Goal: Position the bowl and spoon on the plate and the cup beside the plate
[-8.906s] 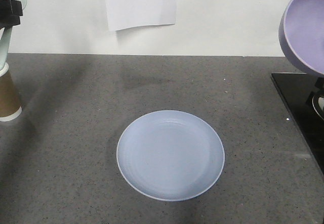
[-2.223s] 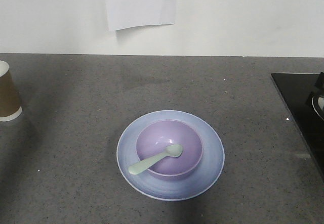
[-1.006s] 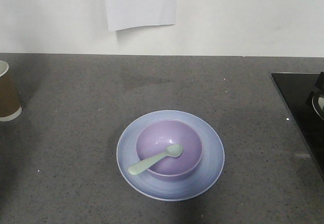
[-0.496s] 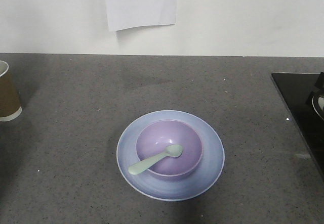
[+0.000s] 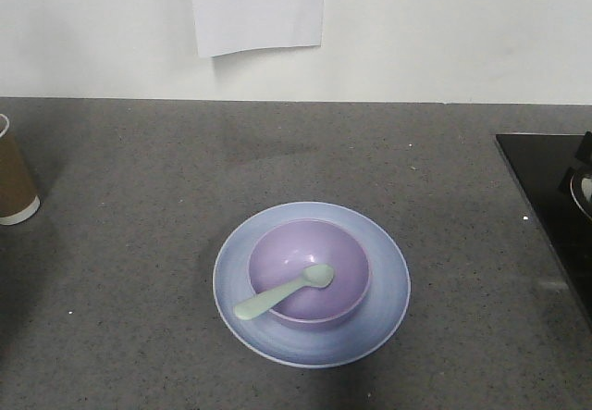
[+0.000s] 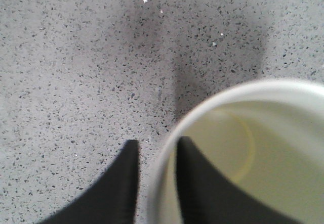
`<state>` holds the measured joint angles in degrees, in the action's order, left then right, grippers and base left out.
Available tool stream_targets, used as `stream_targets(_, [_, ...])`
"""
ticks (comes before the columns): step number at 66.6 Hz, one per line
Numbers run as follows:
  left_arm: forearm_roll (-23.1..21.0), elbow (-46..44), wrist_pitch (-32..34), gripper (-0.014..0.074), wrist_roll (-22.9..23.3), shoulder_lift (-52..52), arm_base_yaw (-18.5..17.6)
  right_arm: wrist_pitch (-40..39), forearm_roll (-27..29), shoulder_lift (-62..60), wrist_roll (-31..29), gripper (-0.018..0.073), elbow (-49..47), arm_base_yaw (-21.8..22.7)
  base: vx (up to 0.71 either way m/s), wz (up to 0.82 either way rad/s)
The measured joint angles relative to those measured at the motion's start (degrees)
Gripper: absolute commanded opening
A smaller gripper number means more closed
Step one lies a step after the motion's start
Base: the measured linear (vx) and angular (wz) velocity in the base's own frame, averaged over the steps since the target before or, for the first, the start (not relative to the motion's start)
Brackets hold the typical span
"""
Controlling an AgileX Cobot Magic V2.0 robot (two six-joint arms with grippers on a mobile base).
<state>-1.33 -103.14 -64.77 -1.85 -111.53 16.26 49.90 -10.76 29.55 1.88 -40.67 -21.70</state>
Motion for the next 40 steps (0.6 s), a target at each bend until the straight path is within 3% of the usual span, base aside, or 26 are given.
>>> stream_targets(17, [-4.15,0.00,-0.93,-0.0008,-3.38,1.44,0.00,0.00,0.00,0.00,0.00,-0.0003,0.00,0.00,0.00,0.00])
stream_targets(32, [-17.15,0.00,-5.08,-0.0008,-10.75,7.93,-0.42,0.00,0.00,0.00,0.00,-0.0003,0.00,0.00,0.00,0.00])
stream_targets(40, [-21.10,0.00,-6.43,-0.0008,-12.87,11.99,-2.99,-0.06,0.00,0.00,0.00,-0.0003,0.00,0.00,0.00,0.00])
